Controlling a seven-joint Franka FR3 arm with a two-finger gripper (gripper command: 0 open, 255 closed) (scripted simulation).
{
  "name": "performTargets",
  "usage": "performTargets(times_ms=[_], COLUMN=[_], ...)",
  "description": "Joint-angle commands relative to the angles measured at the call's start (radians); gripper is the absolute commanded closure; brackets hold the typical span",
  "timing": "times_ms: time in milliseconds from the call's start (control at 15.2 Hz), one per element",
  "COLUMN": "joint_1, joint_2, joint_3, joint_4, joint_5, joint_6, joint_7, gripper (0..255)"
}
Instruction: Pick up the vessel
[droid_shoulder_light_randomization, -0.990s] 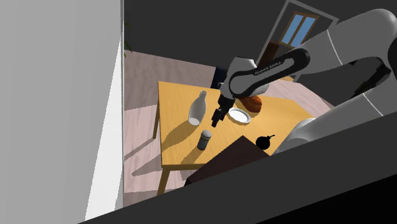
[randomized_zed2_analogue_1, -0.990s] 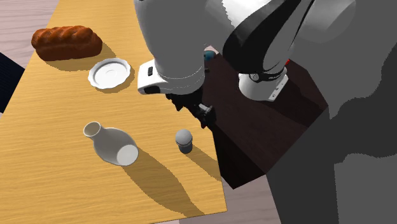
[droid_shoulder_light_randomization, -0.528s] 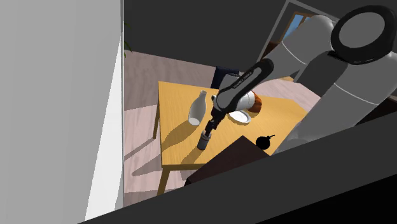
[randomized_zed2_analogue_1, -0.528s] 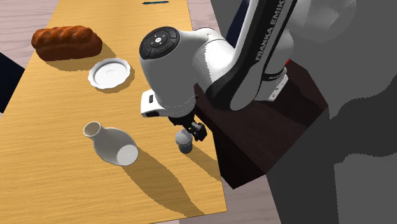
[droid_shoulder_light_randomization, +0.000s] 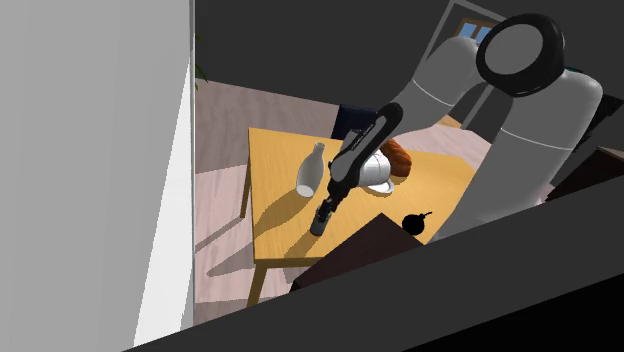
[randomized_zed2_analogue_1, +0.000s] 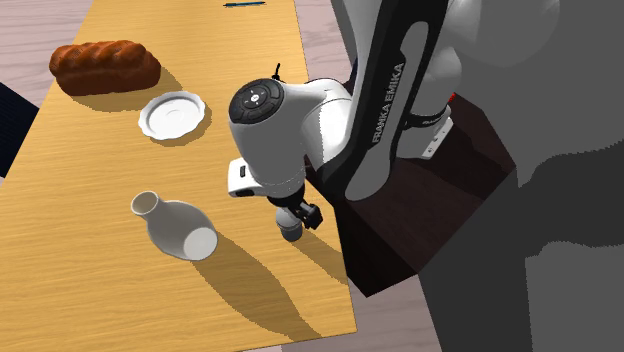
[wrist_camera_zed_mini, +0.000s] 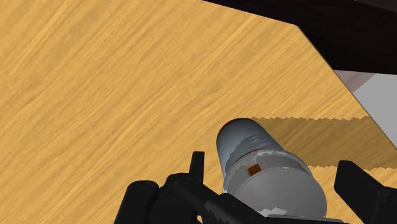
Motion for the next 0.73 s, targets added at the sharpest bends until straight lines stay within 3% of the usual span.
performTargets(times_ms=[0, 66, 660], joint_1=[-0.003, -0.004, -0.003], joint_2=[0.014, 0.014, 0.014], joint_3=[0.007, 0.007, 0.007], joint_4=[0.001, 0.000, 0.001], joint_5=[0.012, 0.012, 0.012], joint_6=[0.014, 0.014, 0.014], joint_7=[-0.009, -0.010, -0.009], gripper=[0, 255, 255])
